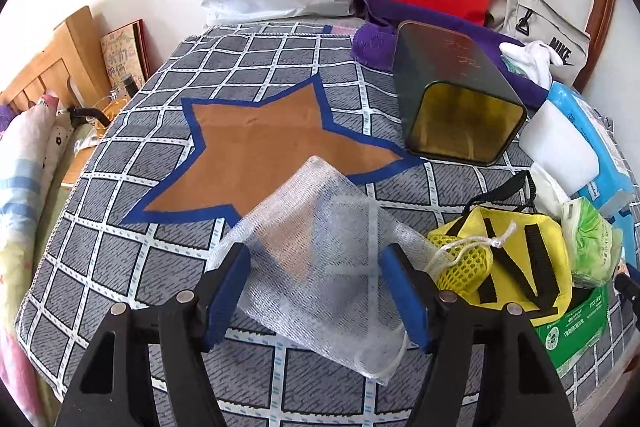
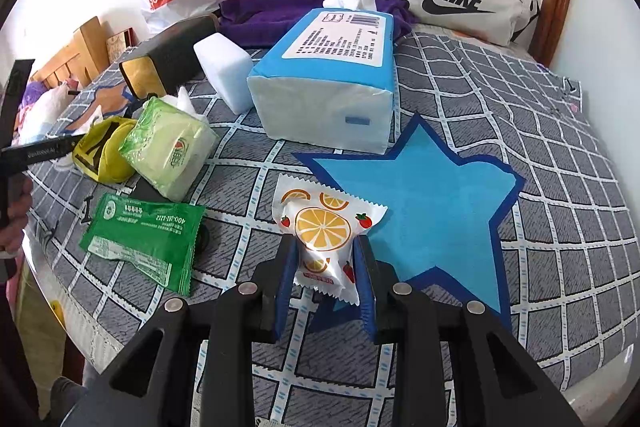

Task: Organize soft objects
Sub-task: 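Carry the snack packet and mesh bag toward the purple towel with both tools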

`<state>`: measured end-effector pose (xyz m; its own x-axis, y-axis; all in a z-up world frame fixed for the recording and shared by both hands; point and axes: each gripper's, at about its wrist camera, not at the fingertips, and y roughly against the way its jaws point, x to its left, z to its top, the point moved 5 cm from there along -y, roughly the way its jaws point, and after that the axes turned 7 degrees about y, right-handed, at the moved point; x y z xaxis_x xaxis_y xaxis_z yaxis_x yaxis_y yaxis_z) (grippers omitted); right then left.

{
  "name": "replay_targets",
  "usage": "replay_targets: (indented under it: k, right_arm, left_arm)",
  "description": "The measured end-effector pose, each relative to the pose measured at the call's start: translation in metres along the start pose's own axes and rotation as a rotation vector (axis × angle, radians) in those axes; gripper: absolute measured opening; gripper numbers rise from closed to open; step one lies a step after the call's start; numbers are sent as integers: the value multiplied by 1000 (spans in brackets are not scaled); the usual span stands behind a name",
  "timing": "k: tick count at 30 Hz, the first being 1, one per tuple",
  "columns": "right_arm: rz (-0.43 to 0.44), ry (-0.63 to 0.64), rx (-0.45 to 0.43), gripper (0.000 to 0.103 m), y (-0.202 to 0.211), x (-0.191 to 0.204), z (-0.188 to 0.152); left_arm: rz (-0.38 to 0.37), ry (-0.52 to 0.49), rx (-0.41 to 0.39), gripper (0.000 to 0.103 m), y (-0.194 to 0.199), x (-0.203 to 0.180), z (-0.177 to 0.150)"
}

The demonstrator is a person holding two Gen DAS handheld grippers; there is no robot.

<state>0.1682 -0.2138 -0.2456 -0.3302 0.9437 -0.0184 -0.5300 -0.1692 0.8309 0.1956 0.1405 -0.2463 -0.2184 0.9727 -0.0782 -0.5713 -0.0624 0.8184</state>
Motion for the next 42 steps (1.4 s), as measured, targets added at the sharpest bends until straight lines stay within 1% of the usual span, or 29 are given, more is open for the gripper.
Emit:
replay_targets:
  k: [1, 2, 5, 6, 8, 11, 14, 17, 20, 22, 24, 29, 35, 42]
  right_arm:
    - [6, -9, 1, 29, -1, -2, 1]
    - [7, -15, 0, 29, -1, -3, 2]
    - [-3, -6, -1, 27, -2, -2, 4]
    - [-4, -1, 3, 27, -3, -1, 6]
    - [5, 2, 11, 25, -2, -1, 9]
    - [0, 15, 11, 24, 2, -1, 14]
    - [4, 14, -5, 24, 9, -3, 19]
    - [10, 21, -19, 24, 17, -3, 26]
    - [31, 23, -50, 24, 29, -3, 36]
    - [44, 20, -74, 24, 37, -4, 44]
    - [52, 18, -91, 24, 42, -5, 52]
    - [56, 20, -131, 24, 52, -8, 70]
    - [65, 12, -144, 24, 54, -14, 85]
    - [65, 19, -160, 24, 54, -21, 112]
  left_arm:
    - [-5, 3, -15, 36, 1, 0, 1]
    - [-5, 0, -19, 13, 2, 0, 1]
    - [4, -38, -14, 8, 2, -5, 1]
    - [14, -44, -15, 7, 2, -6, 0]
    - [10, -29, -9, 6, 4, -5, 0]
    - [-22, 25, 10, 5, 9, 1, 2]
    - [-51, 61, 4, 5, 21, 6, 8]
    - [-88, 86, -14, 5, 35, 7, 16]
    - [-108, 103, -37, 5, 51, 6, 25]
    - [-108, 115, -53, 5, 58, 6, 30]
    - [-113, 120, -72, 5, 65, 3, 35]
    - [-129, 142, -88, 5, 76, -1, 46]
    - [-138, 134, -125, 5, 89, -9, 65]
    - [-158, 124, -148, 5, 94, -27, 91]
